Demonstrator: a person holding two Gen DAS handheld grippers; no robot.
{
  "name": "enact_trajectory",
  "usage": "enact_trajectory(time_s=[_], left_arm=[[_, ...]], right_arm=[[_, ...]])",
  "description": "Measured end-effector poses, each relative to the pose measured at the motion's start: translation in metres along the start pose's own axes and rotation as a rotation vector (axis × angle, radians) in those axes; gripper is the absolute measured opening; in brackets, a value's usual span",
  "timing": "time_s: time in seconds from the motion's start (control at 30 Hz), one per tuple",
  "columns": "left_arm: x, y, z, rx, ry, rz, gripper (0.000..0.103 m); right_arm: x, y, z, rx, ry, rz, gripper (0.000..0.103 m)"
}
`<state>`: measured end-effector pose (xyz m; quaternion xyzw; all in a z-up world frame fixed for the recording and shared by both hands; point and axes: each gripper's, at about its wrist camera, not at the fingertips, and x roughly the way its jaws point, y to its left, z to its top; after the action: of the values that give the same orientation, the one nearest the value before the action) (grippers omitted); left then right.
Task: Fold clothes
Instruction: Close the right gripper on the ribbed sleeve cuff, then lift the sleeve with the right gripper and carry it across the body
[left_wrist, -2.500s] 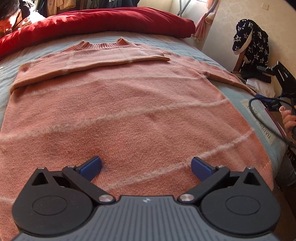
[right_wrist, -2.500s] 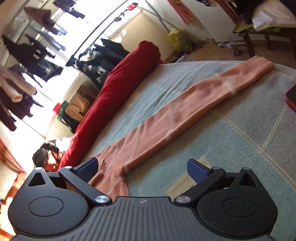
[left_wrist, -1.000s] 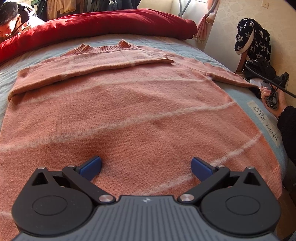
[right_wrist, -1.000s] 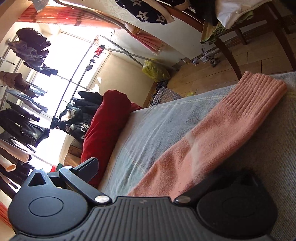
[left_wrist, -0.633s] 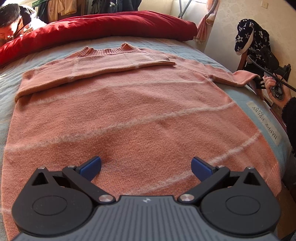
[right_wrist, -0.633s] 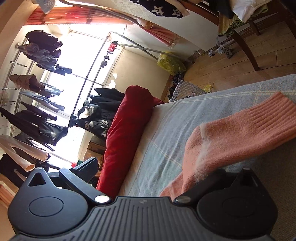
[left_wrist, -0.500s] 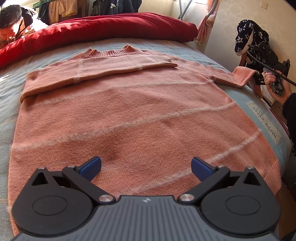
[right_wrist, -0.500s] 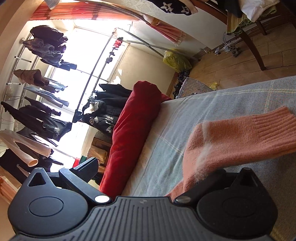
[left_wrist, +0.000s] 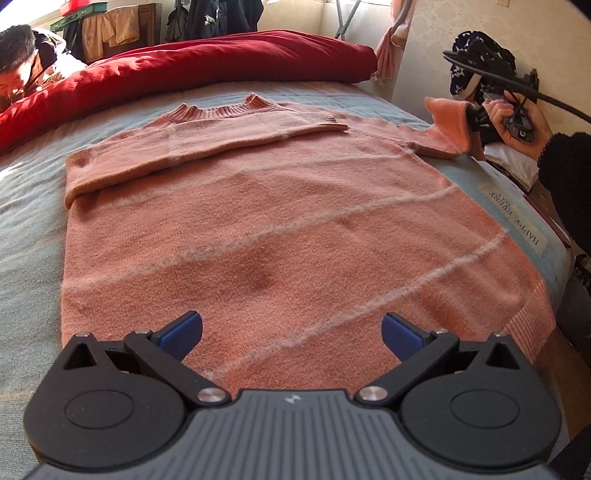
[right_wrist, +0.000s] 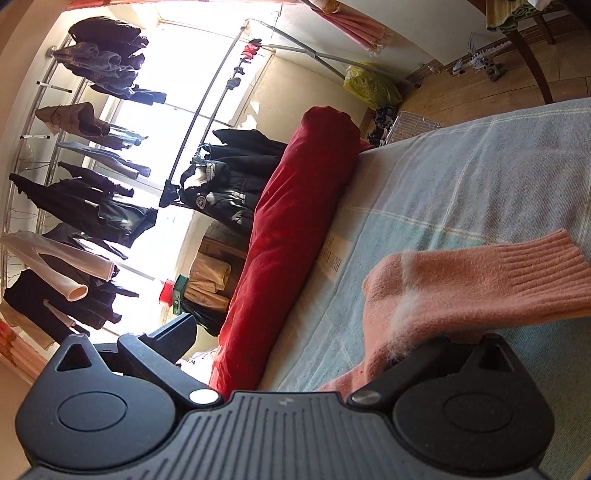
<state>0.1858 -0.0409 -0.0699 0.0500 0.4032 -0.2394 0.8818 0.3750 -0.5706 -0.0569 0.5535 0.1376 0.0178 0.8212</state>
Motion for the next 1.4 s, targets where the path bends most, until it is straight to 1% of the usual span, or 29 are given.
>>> enact_trajectory(time_s=[0.07,0.17,0.43,0.7,0.93,1.13,1.4], left_arm=[[-0.003,0.001,-0.003,0.032,0.005,-0.009,0.102],[-0.008,0.008,-0.009,0.035,-0.001,-0.008,0.102],[-0.026,0.037,-0.024,-0.027,-0.028,-0.016,0.102],[-0.033,0.057,-0.033,-0.057,-0.040,-0.022,0.102],[-0.036,0.066,-0.040,-0.073,-0.049,-0.039,0.102],[-0.035,0.066,-0.042,-0.065,-0.049,-0.048,0.102],[-0.037,0.069,-0.046,-0.083,-0.056,-0.061,0.102]], right_arm=[[0.007,0.010,-0.007,-0.012,0.012,0.002,0.103],[0.017,0.024,-0.018,-0.014,0.032,0.013,0.103],[0.049,0.052,-0.047,0.002,0.075,0.028,0.103],[0.076,0.078,-0.072,-0.024,0.112,0.037,0.103],[0.099,0.099,-0.095,-0.043,0.154,0.061,0.103],[0.119,0.117,-0.115,-0.058,0.189,0.082,0.103],[0.140,0.128,-0.143,-0.041,0.251,0.118,0.103]])
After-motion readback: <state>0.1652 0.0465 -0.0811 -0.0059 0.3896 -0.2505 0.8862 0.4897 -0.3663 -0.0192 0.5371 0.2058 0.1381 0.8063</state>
